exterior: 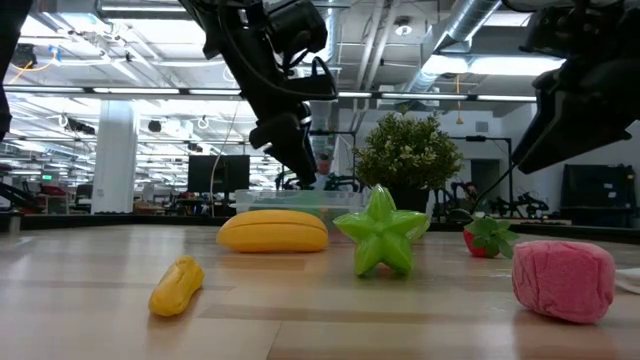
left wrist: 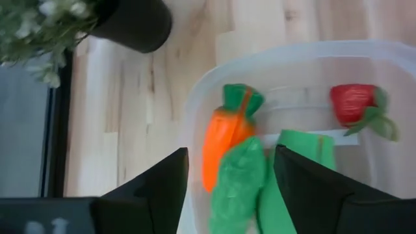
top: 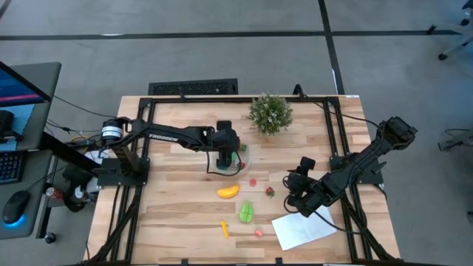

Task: Pick and placing Produce into tupperware
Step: Put the red strawberry into the transparent container

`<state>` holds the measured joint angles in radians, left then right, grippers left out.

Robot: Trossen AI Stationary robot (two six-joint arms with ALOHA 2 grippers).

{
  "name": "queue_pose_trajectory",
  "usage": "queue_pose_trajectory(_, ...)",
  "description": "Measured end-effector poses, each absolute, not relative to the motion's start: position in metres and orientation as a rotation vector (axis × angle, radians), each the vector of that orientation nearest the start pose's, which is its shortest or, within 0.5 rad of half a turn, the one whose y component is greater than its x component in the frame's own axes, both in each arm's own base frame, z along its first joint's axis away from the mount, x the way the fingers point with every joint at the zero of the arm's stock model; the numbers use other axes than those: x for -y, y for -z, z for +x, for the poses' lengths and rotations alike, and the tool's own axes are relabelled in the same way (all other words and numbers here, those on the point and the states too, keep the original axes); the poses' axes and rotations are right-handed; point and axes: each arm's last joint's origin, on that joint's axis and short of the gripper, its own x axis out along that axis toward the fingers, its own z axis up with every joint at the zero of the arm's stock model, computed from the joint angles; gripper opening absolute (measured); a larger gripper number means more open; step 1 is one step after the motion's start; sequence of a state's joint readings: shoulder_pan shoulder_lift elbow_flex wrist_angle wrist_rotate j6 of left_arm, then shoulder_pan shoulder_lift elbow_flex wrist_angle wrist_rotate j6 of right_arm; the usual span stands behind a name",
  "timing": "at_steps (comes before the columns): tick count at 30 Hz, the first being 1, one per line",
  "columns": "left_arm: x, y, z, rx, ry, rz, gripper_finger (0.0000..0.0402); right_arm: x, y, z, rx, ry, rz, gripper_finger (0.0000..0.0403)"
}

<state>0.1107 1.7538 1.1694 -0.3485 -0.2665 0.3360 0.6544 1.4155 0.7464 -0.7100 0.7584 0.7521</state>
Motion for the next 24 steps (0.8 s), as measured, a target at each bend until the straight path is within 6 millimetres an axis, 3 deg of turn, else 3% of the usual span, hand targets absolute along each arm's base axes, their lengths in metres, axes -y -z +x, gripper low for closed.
queue_pose_trajectory(9,-0.027,-0.222,0.34,-1.034,-0.12,0.38,0.022,-0.141,-0.174,0.187,-0.844,0.366,-0.14,0.0177)
queue_pose_trajectory(16,-0.004,-0.261,0.309,-0.988,0.028,0.263,0.022,-0.166,-0.18,0.184,-0.701,0.276,-0.055,0.0177)
queue_pose_trajectory(24,0.028,-0.284,0.262,-0.884,0.101,0.26,0.022,-0.164,-0.184,0.196,-0.648,0.283,0.048,0.0212)
